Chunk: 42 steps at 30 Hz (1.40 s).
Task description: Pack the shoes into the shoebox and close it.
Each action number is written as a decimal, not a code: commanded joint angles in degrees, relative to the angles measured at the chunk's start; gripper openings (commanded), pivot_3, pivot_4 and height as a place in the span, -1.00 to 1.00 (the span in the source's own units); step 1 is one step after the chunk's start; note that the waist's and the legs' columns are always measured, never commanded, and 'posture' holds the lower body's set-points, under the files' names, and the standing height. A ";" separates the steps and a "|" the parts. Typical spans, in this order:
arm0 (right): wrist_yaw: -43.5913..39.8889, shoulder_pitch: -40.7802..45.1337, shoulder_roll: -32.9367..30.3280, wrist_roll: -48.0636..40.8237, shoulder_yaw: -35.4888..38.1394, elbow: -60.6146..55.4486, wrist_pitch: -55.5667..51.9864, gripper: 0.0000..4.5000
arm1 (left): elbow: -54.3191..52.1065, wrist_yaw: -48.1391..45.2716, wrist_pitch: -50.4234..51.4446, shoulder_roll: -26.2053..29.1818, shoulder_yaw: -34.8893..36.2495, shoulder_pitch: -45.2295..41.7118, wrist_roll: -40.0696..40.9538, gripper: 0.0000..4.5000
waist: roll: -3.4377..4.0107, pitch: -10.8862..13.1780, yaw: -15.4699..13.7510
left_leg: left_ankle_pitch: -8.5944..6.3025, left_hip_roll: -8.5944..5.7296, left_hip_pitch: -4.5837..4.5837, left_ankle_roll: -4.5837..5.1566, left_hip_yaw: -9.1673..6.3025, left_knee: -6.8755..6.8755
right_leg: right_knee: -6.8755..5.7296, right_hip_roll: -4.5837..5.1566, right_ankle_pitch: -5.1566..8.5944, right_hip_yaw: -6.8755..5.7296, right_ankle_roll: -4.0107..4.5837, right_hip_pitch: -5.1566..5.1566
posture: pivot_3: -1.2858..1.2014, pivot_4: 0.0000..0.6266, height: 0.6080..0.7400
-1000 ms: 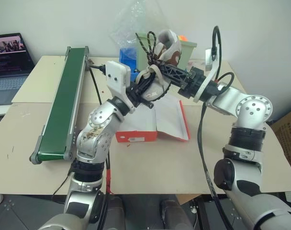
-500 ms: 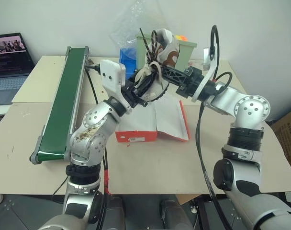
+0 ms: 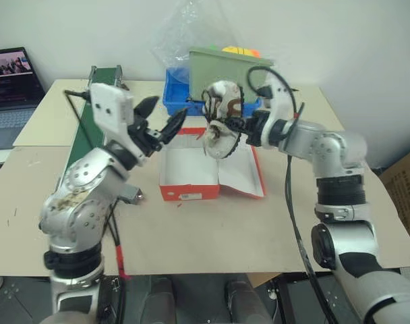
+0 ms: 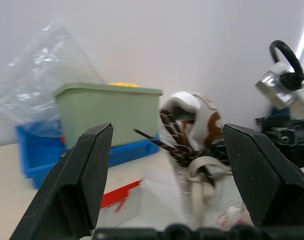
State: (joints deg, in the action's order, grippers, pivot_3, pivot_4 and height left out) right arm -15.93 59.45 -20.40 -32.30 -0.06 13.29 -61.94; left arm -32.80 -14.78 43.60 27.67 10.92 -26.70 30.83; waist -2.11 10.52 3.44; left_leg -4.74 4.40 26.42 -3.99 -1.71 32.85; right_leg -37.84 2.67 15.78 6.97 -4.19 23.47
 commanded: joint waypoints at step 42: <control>1.14 9.57 14.99 21.62 -7.50 24.21 5.54 -0.84 | -5.26 8.01 -5.11 -9.70 -4.87 6.19 -11.20 0.65 | -0.01 -0.01 -0.86 | 0.02 0.00 0.82 0.00 -0.06 0.12 | -0.18 -0.01 -0.06 -0.10 0.06 0.75 | 0.03 -0.52 1.00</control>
State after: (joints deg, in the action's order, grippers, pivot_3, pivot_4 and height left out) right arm -13.94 68.14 -5.42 -12.01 -6.91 38.34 -58.99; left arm -35.56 -6.97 39.22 18.03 5.48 -19.61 19.87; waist -2.12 10.51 2.59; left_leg -4.73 4.40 27.23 -3.98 -1.76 32.97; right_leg -38.02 2.65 15.72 6.87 -4.13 24.22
